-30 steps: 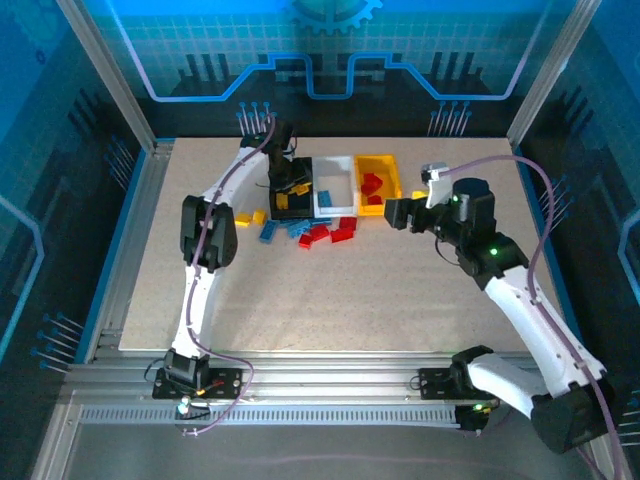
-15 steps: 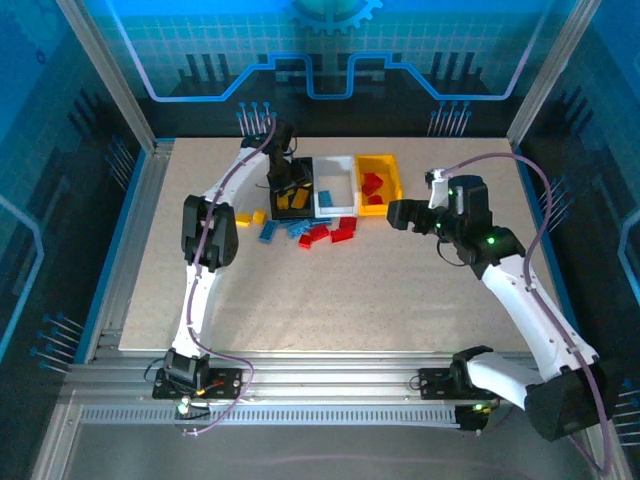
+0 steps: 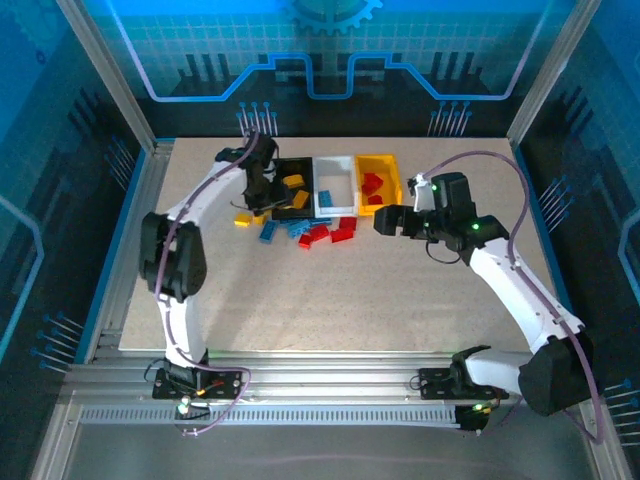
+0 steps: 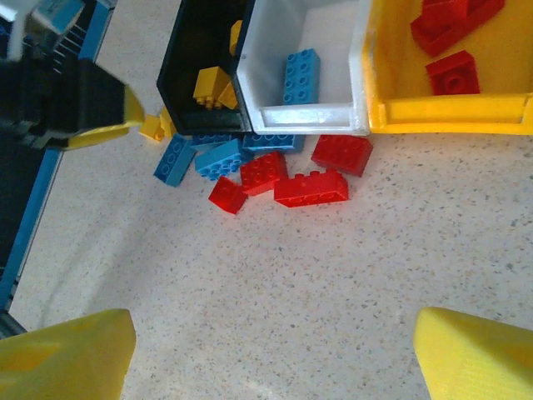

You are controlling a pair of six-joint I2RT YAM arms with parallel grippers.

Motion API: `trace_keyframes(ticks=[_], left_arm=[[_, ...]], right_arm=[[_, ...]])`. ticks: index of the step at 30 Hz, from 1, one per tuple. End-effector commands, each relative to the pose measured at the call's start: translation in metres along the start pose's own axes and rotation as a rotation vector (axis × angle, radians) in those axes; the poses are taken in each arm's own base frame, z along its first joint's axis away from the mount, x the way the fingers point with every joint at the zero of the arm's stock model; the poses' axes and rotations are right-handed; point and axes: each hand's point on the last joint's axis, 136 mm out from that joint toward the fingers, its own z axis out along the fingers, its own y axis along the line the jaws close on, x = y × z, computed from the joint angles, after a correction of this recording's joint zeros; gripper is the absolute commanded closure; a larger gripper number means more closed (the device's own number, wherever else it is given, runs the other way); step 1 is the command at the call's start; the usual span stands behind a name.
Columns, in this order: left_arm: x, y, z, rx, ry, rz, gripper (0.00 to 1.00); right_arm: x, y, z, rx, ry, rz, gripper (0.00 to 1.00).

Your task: Sort the legos into containers by color

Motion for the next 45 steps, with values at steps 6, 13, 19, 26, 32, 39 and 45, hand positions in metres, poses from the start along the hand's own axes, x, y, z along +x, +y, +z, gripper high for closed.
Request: trace_keyframes(ticks=[6,13,19,26,32,39,45], left_arm=[[0.038,0.043,0.031,-0.115,0.069,0.115,0.49],[0.025,0.052,0.053,-0.176,0.085,0.162,0.47],[0.013,0.060,0.067,-0.202,0.100,0.187,0.47],[0.010,0.067,0.078,-0.210,0.117,0.203,0.47],[0.010,0.069,0.087,-0.209,0.127,0.202,0.47],[0.011,0.075,0.091,-0.210,0.138,0.198,0.52],[0.015,0.088,0.093,-0.225,0.153,0.185,0.57]], right_arm=[[0.010,0.017,0.015,-0.044,0.044,-0.002,0.13],[0.014,0.020,0.013,-0.031,0.051,0.010,0.13],[0.017,0.014,0.012,-0.004,0.049,0.032,0.13],[0.012,0.014,0.015,0.004,0.045,0.055,0.14],[0.008,0.018,0.023,0.001,0.057,0.062,0.14],[0.002,0.022,0.029,0.002,0.067,0.058,0.15],[0.000,0.025,0.035,-0.005,0.080,0.054,0.15]])
